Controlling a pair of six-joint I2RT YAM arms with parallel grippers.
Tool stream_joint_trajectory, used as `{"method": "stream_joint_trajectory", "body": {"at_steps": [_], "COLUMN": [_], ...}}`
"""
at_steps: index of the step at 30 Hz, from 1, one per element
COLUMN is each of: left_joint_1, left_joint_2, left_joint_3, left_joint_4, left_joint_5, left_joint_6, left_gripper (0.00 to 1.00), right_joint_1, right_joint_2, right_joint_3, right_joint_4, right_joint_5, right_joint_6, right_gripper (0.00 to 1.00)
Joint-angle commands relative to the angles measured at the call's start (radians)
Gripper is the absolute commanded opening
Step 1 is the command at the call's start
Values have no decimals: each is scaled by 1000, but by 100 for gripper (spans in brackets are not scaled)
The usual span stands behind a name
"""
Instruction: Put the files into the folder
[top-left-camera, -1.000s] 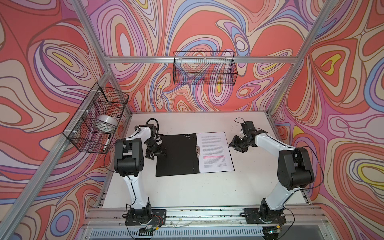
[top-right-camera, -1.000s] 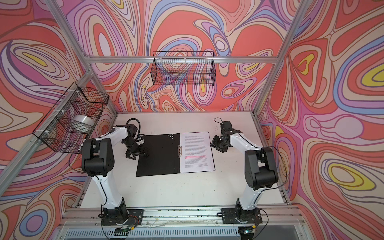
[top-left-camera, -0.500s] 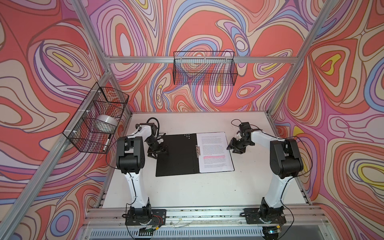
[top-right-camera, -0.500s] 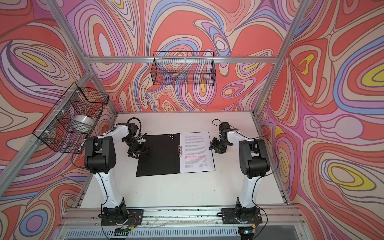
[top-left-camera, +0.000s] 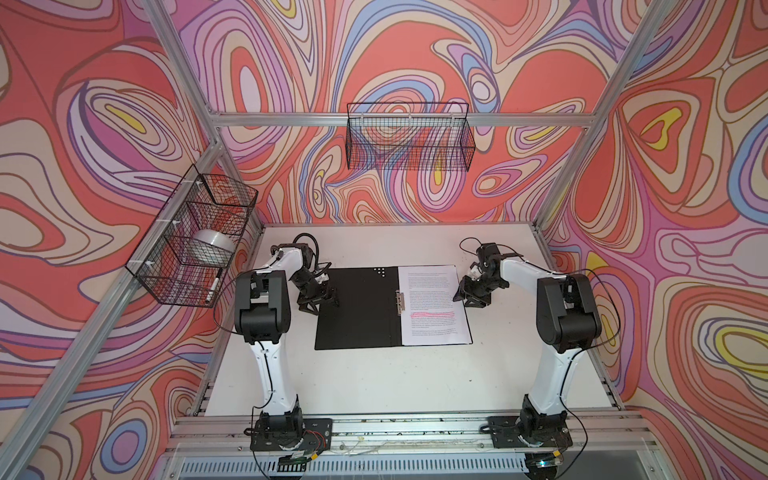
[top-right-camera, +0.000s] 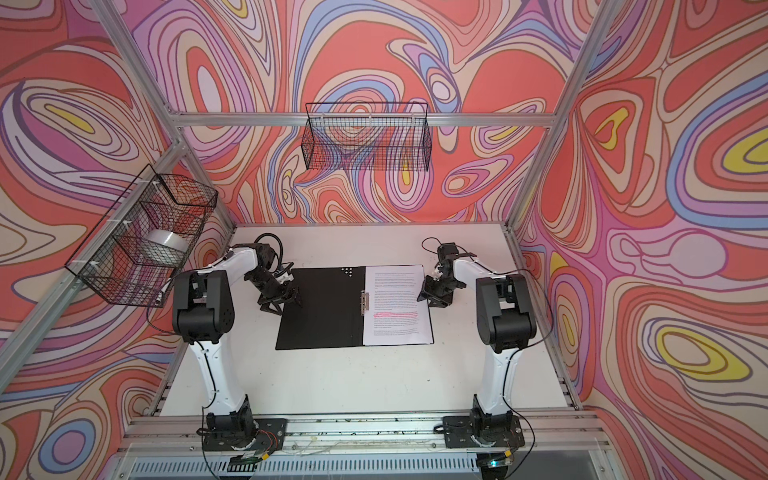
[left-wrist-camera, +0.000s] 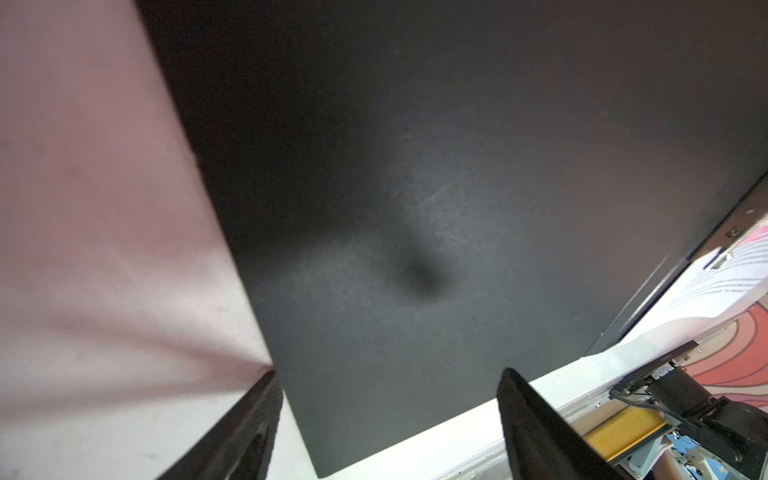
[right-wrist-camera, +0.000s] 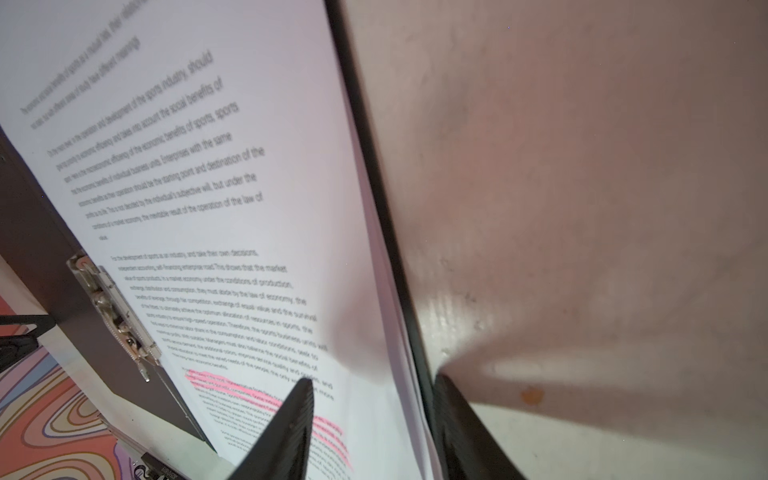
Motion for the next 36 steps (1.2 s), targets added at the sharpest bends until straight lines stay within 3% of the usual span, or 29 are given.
{"method": "stream_joint_trajectory", "body": {"at_steps": [1, 7, 19, 36], "left_joint_1": [-8, -9, -14, -71], "left_joint_2": [37, 27, -78, -24], "left_joint_3": [-1, -20, -95, -118], "left_joint_4": [4, 30, 155, 98], "left_joint_5": [108, 61, -168, -14], "left_joint_6": [52, 55, -7, 2], "left_gripper": [80, 80, 93, 88], "right_joint_1": [1, 2, 1, 2], "right_joint_2": [0, 1, 14, 24], "right_joint_3": [-14, -35, -31, -40], "right_joint_4": [-51, -45, -45, -26], "right_joint_5": [16, 24, 46, 34], "right_joint_6": [-22, -23, -20, -15], "right_gripper": [49, 49, 49, 48]}}
